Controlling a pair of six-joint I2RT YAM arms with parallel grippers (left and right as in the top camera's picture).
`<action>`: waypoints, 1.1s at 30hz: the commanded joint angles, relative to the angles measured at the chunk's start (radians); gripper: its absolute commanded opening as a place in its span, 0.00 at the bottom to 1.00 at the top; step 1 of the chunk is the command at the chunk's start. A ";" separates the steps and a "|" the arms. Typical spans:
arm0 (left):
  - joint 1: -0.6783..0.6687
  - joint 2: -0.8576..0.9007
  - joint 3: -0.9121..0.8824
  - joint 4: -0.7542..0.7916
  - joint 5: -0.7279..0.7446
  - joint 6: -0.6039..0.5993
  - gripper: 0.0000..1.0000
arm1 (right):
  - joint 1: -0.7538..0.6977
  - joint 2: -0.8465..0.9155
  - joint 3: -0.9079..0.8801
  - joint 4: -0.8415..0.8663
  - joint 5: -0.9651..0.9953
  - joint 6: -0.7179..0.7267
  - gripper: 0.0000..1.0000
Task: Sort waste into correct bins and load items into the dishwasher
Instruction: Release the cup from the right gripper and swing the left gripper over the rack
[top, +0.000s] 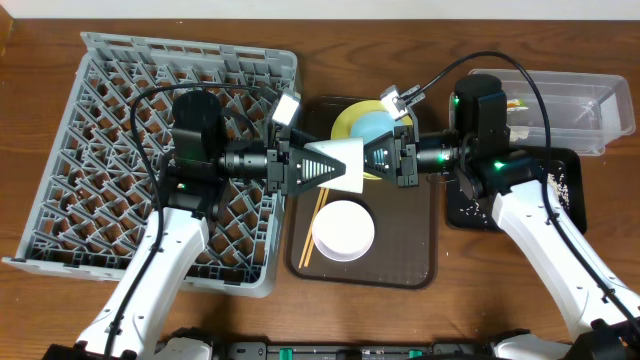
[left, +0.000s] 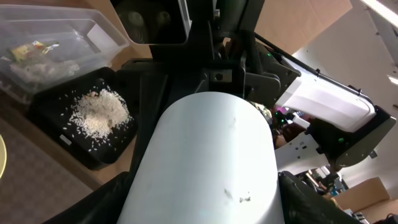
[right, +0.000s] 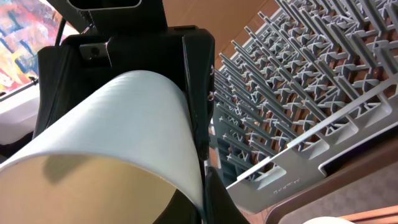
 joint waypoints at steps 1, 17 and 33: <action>-0.007 0.000 0.017 -0.003 -0.027 -0.005 0.53 | 0.000 -0.006 0.004 0.007 -0.051 -0.012 0.08; 0.105 0.001 0.017 -0.076 -0.235 0.126 0.45 | -0.072 -0.006 0.004 -0.027 -0.099 -0.012 0.20; 0.356 -0.086 0.035 -0.645 -0.833 0.371 0.36 | -0.132 -0.008 0.006 -0.272 0.299 -0.167 0.25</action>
